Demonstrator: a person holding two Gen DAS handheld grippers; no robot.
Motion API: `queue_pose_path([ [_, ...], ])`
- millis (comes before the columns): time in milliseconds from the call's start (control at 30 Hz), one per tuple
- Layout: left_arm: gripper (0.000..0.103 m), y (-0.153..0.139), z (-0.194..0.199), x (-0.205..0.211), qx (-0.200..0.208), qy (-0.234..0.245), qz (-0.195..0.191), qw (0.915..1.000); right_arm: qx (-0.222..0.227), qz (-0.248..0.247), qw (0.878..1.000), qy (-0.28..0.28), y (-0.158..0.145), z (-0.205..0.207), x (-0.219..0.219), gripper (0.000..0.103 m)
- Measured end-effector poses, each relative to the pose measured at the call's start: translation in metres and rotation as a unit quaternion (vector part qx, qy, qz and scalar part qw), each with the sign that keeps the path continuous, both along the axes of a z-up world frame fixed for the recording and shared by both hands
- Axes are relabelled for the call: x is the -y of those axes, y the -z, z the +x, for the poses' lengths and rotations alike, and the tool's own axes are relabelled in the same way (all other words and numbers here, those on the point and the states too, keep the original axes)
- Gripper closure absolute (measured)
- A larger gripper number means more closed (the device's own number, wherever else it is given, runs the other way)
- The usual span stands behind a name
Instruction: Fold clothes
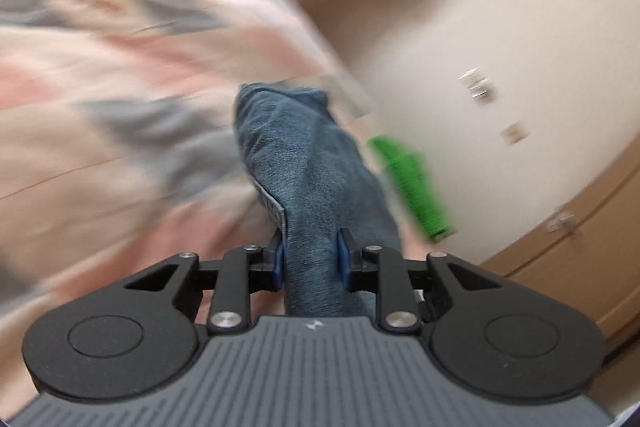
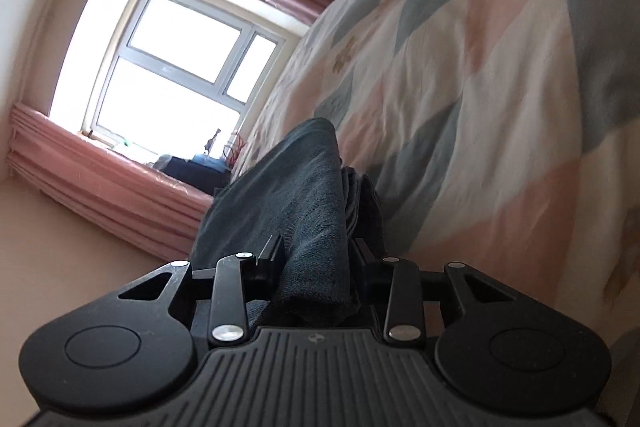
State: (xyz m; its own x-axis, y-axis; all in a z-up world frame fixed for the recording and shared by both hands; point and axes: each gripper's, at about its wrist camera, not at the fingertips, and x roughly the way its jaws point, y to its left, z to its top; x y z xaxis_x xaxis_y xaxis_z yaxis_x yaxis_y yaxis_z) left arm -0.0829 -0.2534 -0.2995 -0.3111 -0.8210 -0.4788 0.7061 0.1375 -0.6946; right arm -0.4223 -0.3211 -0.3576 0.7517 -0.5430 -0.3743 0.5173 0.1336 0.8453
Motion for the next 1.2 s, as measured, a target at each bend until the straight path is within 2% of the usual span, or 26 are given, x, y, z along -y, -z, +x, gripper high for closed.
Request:
queue_pose_path([
  [67, 0.075, 0.014, 0.009, -0.012, 0.014, -0.014, 0.034, 0.9992, -0.034, 0.018, 0.999, -0.008, 0.018, 0.017, -0.011, 0.064],
  [133, 0.078, 0.027, 0.018, -0.024, 0.027, -0.028, 0.067, 0.9970, -0.018, 0.034, 0.999, -0.007, 0.029, 0.021, -0.022, 0.054],
  [200, 0.081, 0.012, 0.016, -0.037, 0.048, -0.038, 0.042, 0.9972, -0.031, 0.020, 0.999, -0.003, 0.017, 0.020, -0.033, 0.049],
  [267, 0.081, -0.004, 0.010, -0.048, 0.063, -0.030, 0.008, 0.9975, -0.074, -0.019, 0.997, 0.016, -0.002, 0.015, -0.045, 0.046],
  [367, 0.081, -0.020, -0.011, -0.050, 0.077, 0.011, -0.037, 0.9963, -0.122, -0.094, 0.987, 0.035, -0.027, 0.012, -0.064, 0.046],
  [400, 0.080, -0.018, -0.021, -0.047, 0.087, 0.027, -0.037, 0.9952, -0.134, -0.111, 0.984, 0.029, -0.032, 0.015, -0.069, 0.047],
  [467, 0.081, 0.000, -0.044, -0.033, 0.113, 0.050, 0.004, 0.9923, -0.166, -0.117, 0.979, 0.006, -0.030, 0.028, -0.074, 0.051],
  [500, 0.087, 0.010, -0.050, -0.032, 0.126, 0.042, 0.018, 0.9909, -0.179, -0.110, 0.978, -0.002, -0.023, 0.035, -0.075, 0.056],
  [533, 0.091, 0.018, -0.055, -0.031, 0.138, 0.035, 0.031, 0.9893, -0.185, -0.097, 0.978, -0.003, -0.015, 0.039, -0.075, 0.056],
  [633, 0.091, 0.006, -0.055, -0.033, 0.142, 0.028, 0.025, 0.9891, -0.165, -0.066, 0.984, -0.010, -0.004, 0.033, -0.074, 0.056],
  [733, 0.090, -0.008, -0.053, -0.033, 0.161, 0.028, 0.013, 0.9864, -0.170, -0.084, 0.981, -0.034, -0.017, 0.026, -0.072, 0.056],
  [900, 0.086, -0.017, -0.043, -0.018, 0.158, 0.027, -0.007, 0.9871, -0.141, -0.135, 0.977, -0.083, -0.044, 0.015, -0.036, 0.056],
  [967, 0.087, -0.014, -0.038, 0.000, 0.167, 0.037, 0.006, 0.9852, -0.124, -0.152, 0.972, -0.127, -0.048, 0.017, -0.008, 0.057],
  [1033, 0.087, -0.008, -0.032, 0.018, 0.173, 0.045, 0.035, 0.9832, -0.118, -0.158, 0.961, -0.195, -0.046, 0.027, 0.019, 0.068],
  [1067, 0.087, -0.004, -0.028, 0.026, 0.163, 0.048, 0.059, 0.9837, -0.124, -0.151, 0.954, -0.226, -0.042, 0.033, 0.029, 0.069],
  [1133, 0.089, 0.000, -0.023, 0.034, 0.132, 0.041, 0.100, 0.9853, -0.137, -0.124, 0.944, -0.272, -0.031, 0.040, 0.045, 0.070],
  [1200, 0.089, -0.002, -0.021, 0.041, 0.112, 0.036, 0.140, 0.9831, -0.125, -0.061, 0.949, -0.282, -0.021, 0.037, 0.055, 0.070],
])
